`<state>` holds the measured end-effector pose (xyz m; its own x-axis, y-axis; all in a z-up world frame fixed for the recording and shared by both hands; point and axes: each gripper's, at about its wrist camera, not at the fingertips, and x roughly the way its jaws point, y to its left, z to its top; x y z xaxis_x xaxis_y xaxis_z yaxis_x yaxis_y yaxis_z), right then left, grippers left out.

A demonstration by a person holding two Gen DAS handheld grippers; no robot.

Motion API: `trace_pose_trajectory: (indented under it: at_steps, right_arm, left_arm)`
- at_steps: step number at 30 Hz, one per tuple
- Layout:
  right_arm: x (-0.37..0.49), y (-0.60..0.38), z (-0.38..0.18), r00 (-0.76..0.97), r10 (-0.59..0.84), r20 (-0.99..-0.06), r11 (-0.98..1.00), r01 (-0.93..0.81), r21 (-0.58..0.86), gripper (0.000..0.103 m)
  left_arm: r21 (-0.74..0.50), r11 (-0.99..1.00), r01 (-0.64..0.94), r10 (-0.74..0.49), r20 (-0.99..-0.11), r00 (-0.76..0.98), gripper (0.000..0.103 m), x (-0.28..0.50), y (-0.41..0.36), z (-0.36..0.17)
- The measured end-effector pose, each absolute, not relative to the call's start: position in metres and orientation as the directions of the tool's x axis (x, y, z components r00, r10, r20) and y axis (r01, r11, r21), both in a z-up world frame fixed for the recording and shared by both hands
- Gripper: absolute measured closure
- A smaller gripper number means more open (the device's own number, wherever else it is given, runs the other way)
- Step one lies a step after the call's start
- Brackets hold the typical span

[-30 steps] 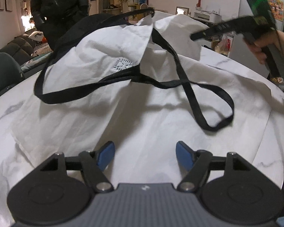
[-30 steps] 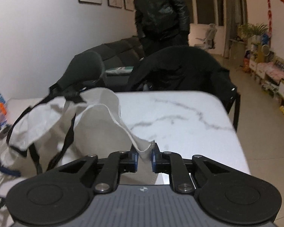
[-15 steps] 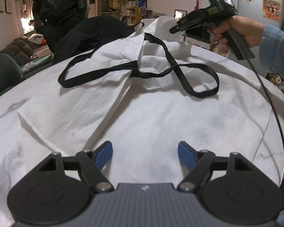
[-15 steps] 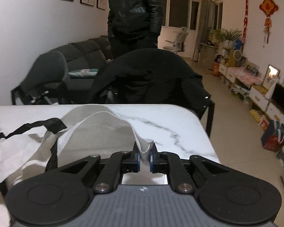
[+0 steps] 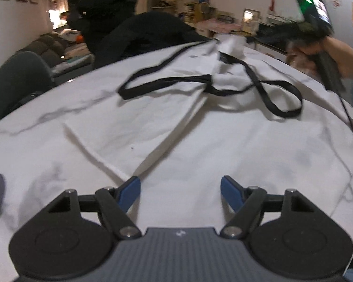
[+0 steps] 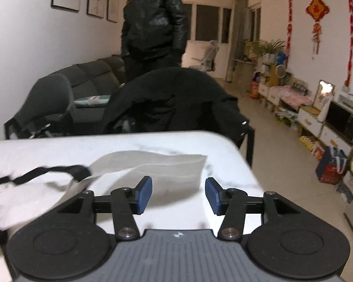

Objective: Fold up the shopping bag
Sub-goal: 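Smooth the flattened bag with both open grippers near the black straps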

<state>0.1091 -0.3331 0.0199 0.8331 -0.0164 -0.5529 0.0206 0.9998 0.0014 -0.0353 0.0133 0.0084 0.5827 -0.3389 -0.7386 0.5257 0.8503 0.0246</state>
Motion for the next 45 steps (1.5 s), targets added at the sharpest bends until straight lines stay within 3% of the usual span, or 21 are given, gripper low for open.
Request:
trace_pose_trajectory:
  at_steps: [10, 17, 19, 22, 23, 24, 30, 37, 38, 41, 43, 45]
  right_arm:
    - [0.071, -0.328, 0.010, 0.790, 0.104, -0.604, 0.995, -0.090, 0.054, 0.054]
    - [0.049, -0.343, 0.005, 0.754, 0.160, -0.638, 0.987, -0.109, 0.119, 0.053]
    - [0.047, -0.340, 0.000, 0.741, 0.171, -0.649, 0.985, -0.124, 0.118, 0.053]
    - [0.045, -0.336, -0.007, 0.730, 0.184, -0.659, 0.983, -0.142, 0.118, 0.053]
    - [0.045, -0.334, -0.008, 0.727, 0.189, -0.660, 0.982, -0.147, 0.119, 0.053]
    - [0.044, -0.333, -0.010, 0.725, 0.194, -0.662, 0.981, -0.154, 0.119, 0.053]
    - [0.041, -0.323, -0.010, 0.719, 0.202, -0.665, 0.977, -0.192, 0.090, 0.053]
    - [0.044, -0.305, -0.002, 0.697, 0.272, -0.664, 0.956, -0.272, 0.107, 0.053]
    - [0.045, -0.301, -0.002, 0.691, 0.283, -0.666, 0.953, -0.282, 0.113, 0.053]
    - [0.047, -0.292, -0.003, 0.678, 0.306, -0.668, 0.945, -0.301, 0.127, 0.053]
    - [0.048, -0.287, -0.002, 0.672, 0.323, -0.667, 0.940, -0.311, 0.142, 0.053]
    - [0.049, -0.284, 0.001, 0.663, 0.345, -0.664, 0.933, -0.319, 0.166, 0.053]
  left_arm:
    - [0.250, 0.817, 0.520, -0.205, -0.717, 0.666, 0.024, -0.019, 0.008, 0.024]
    - [0.364, 0.764, 0.533, -0.153, -0.700, 0.697, 0.029, -0.005, -0.014, 0.012]
    - [0.365, 0.761, 0.537, -0.154, -0.702, 0.696, 0.039, -0.001, -0.019, 0.011]
    - [0.350, 0.777, 0.523, -0.145, -0.710, 0.689, 0.063, 0.008, -0.020, 0.011]
    - [0.344, 0.784, 0.517, -0.141, -0.712, 0.688, 0.080, 0.012, -0.020, 0.011]
    - [0.333, 0.794, 0.509, -0.139, -0.715, 0.685, 0.088, 0.015, -0.019, 0.011]
    - [0.188, 0.883, 0.430, -0.172, -0.723, 0.669, 0.096, 0.038, 0.004, 0.025]
    - [0.089, 0.899, 0.428, -0.230, -0.738, 0.635, 0.094, 0.044, 0.014, 0.033]
    - [0.071, 0.895, 0.440, -0.251, -0.737, 0.628, 0.089, 0.042, 0.014, 0.035]
    - [0.022, 0.880, 0.475, -0.321, -0.709, 0.628, 0.048, 0.035, 0.011, 0.044]
    - [-0.002, 0.865, 0.502, -0.364, -0.691, 0.624, 0.045, 0.033, 0.008, 0.050]
    - [-0.008, 0.849, 0.529, -0.389, -0.686, 0.615, 0.033, 0.035, 0.002, 0.053]
